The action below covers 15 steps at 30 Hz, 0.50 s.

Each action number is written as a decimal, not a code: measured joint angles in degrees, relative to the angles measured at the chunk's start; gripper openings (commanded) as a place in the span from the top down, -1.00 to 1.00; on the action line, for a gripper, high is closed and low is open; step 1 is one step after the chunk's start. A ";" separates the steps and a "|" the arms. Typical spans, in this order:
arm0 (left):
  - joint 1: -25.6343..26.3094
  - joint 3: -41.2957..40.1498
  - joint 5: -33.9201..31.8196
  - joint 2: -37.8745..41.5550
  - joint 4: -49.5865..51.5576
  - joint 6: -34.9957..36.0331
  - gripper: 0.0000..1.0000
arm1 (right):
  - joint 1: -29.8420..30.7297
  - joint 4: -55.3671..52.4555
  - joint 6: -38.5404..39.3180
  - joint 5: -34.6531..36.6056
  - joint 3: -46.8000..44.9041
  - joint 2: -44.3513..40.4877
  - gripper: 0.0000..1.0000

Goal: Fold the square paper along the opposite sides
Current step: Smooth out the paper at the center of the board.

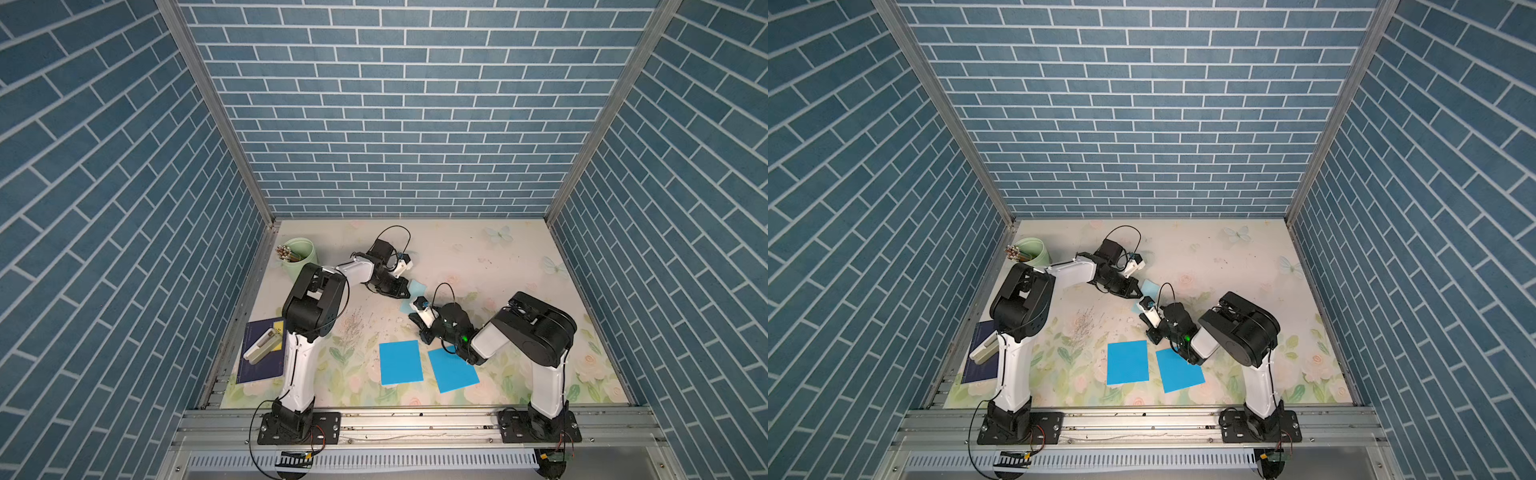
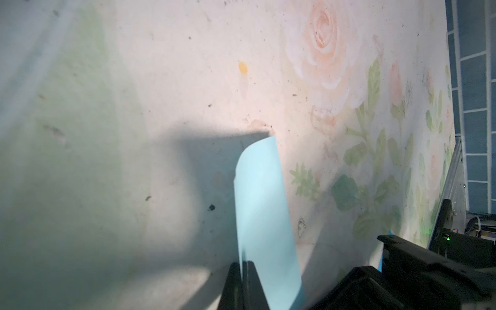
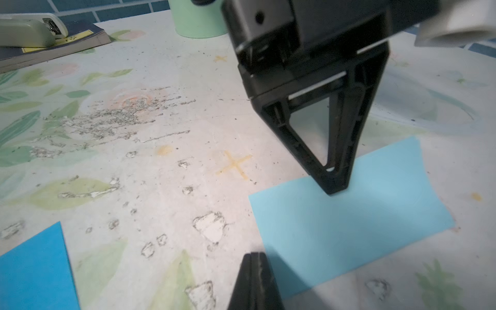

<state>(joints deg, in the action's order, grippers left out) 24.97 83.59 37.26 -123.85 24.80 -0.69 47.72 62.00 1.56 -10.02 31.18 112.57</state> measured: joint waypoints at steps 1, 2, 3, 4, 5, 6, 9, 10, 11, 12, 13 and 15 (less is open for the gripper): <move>-0.04 0.00 -0.02 0.00 -0.04 0.00 1.00 | 0.04 -0.22 -0.13 -0.09 -0.20 -0.33 1.00; -0.11 0.00 -0.02 0.00 -0.11 -0.04 1.00 | 0.11 -1.09 -0.28 -0.22 -0.48 -1.20 1.00; -0.22 -0.02 0.00 0.00 -0.15 -0.13 1.00 | 0.11 -2.78 -0.31 -0.35 -0.76 -2.64 1.00; -0.33 -0.07 0.00 0.02 -0.28 -0.20 1.00 | -0.35 -4.63 -0.33 -0.46 -0.83 -4.44 1.00; -0.42 -0.20 0.02 0.07 -0.46 -0.26 1.00 | -0.66 -5.79 -0.44 -0.79 -0.74 -6.14 1.00; -0.48 -0.39 0.04 0.15 -0.72 -0.39 1.00 | -1.42 -6.78 -0.70 -1.09 -0.31 -8.33 1.00; -0.57 -0.76 0.07 0.33 -1.22 -0.79 1.00 | -5.73 -7.56 -1.77 -1.60 4.04 -10.25 1.00; -0.59 -0.76 0.07 0.33 -1.25 -0.92 1.00 | -7.13 -7.72 -2.01 -1.51 6.23 -9.53 1.00; -0.59 -0.76 0.07 0.33 -1.27 -1.05 1.00 | -8.24 -7.91 -2.51 -1.36 8.52 -8.33 1.00; -0.61 -0.76 0.09 0.33 -1.27 -1.14 1.00 | -9.33 -8.20 -3.02 -1.05 10.73 -6.73 1.00; -0.61 -0.76 0.11 0.33 -1.27 -1.27 1.00 | -10.14 -8.70 -3.37 -0.81 12.63 -4.98 1.00; -0.61 -0.81 0.11 0.33 -1.31 -1.42 1.00 | -10.82 -10.51 -4.44 -0.28 15.63 -1.51 1.00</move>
<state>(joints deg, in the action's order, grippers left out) 24.36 82.78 37.36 -123.52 23.49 -2.11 36.91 51.48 -2.87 -10.31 46.81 111.07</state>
